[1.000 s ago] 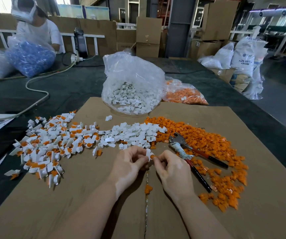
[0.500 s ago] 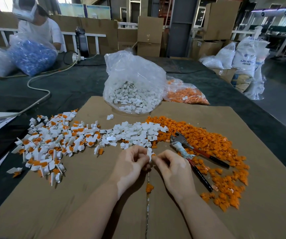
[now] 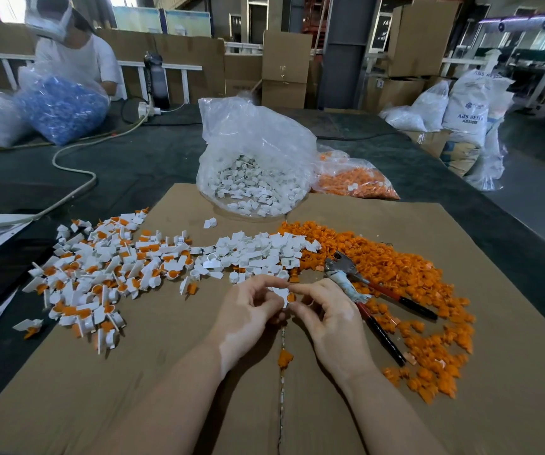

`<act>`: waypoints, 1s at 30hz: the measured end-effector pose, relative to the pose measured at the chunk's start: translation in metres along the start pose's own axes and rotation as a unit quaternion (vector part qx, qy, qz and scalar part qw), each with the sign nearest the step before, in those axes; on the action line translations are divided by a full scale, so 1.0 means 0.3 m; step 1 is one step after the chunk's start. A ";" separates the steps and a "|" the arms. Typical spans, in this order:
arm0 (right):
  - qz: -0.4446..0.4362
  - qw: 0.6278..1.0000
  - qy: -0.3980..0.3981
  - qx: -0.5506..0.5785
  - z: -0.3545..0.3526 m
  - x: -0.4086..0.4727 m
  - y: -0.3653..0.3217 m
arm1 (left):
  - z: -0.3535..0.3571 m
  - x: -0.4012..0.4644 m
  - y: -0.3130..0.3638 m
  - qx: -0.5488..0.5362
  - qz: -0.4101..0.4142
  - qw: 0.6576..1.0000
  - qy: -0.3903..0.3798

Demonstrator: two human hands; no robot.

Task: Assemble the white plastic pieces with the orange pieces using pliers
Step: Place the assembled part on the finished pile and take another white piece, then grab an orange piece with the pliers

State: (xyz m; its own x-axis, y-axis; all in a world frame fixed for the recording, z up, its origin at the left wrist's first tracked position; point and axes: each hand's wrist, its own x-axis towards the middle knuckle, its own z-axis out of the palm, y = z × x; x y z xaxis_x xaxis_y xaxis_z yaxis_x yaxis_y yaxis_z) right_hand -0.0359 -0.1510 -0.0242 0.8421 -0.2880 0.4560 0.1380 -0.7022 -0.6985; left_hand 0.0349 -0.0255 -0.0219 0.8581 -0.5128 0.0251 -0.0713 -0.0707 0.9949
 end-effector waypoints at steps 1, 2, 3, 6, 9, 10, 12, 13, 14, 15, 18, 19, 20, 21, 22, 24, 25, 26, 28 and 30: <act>0.000 1.000 0.000 0.000 0.000 0.000 0.000 | -0.001 0.000 0.001 0.000 0.000 1.000 -0.001; 0.001 1.000 0.001 0.000 0.000 0.000 0.001 | 0.000 0.001 0.002 -0.001 -0.001 1.000 -0.001; 0.002 1.000 0.001 0.000 0.000 0.000 0.002 | 0.001 0.001 0.003 -0.003 -0.003 1.000 0.000; 0.001 1.000 0.001 -0.002 0.001 -0.001 0.002 | 0.009 0.003 0.008 -0.002 -0.001 1.000 0.011; -0.002 1.000 0.002 -0.007 0.002 0.000 0.000 | 0.016 0.005 0.011 0.008 0.007 1.000 0.024; -0.004 1.000 0.004 -0.017 -0.001 -0.001 0.000 | 0.017 0.006 0.011 0.008 0.006 1.000 0.027; 0.003 0.997 0.029 -0.070 -0.013 -0.003 0.004 | 0.017 0.010 0.012 0.003 0.000 0.999 0.039; 0.016 0.992 0.052 -0.116 -0.024 -0.002 0.007 | 0.016 0.012 0.013 -0.003 -0.004 0.999 0.045; 0.041 0.982 0.074 -0.168 -0.039 0.001 0.010 | 0.016 0.015 0.014 -0.006 -0.007 0.999 0.051; 0.083 0.968 0.082 -0.222 -0.058 0.006 0.013 | 0.016 0.019 0.014 -0.008 -0.011 0.998 0.057; 0.243 0.900 0.009 -0.361 -0.124 0.034 0.023 | 0.017 0.027 0.013 -0.027 -0.025 0.997 0.072; 0.278 0.882 -0.023 -0.379 -0.141 0.043 0.027 | 0.017 0.029 0.014 -0.034 -0.030 0.996 0.075; 0.302 0.870 -0.052 -0.387 -0.156 0.050 0.030 | 0.017 0.030 0.015 -0.040 -0.035 0.996 0.078; 0.314 0.861 -0.075 -0.392 -0.166 0.056 0.033 | 0.018 0.031 0.016 -0.049 -0.039 0.995 0.079; 0.316 0.855 -0.089 -0.402 -0.172 0.059 0.034 | 0.018 0.032 0.017 -0.059 -0.043 0.994 0.081; 0.299 0.847 -0.097 -0.428 -0.179 0.064 0.031 | 0.018 0.034 0.020 -0.075 -0.049 0.992 0.086; 0.288 0.847 -0.096 -0.437 -0.180 0.065 0.028 | 0.017 0.033 0.022 -0.083 -0.052 0.991 0.091; 0.276 0.849 -0.091 -0.441 -0.183 0.067 0.025 | 0.016 0.032 0.024 -0.092 -0.053 0.990 0.094; 0.238 0.864 -0.078 -0.437 -0.188 0.073 0.010 | 0.015 0.031 0.031 -0.127 -0.059 0.985 0.096; 0.206 0.890 -0.083 -0.398 -0.188 0.083 -0.014 | 0.013 0.031 0.040 -0.180 -0.073 0.977 0.093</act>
State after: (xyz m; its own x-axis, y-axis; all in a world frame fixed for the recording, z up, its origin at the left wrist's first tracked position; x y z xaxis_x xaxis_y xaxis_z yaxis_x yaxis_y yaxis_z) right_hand -0.0449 -0.1918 0.0212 0.8104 -0.5738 0.1185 -0.5574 -0.8174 -0.1458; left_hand 0.0400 -0.0344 -0.0101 0.9260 -0.3523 -0.1355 0.2129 0.1912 0.9582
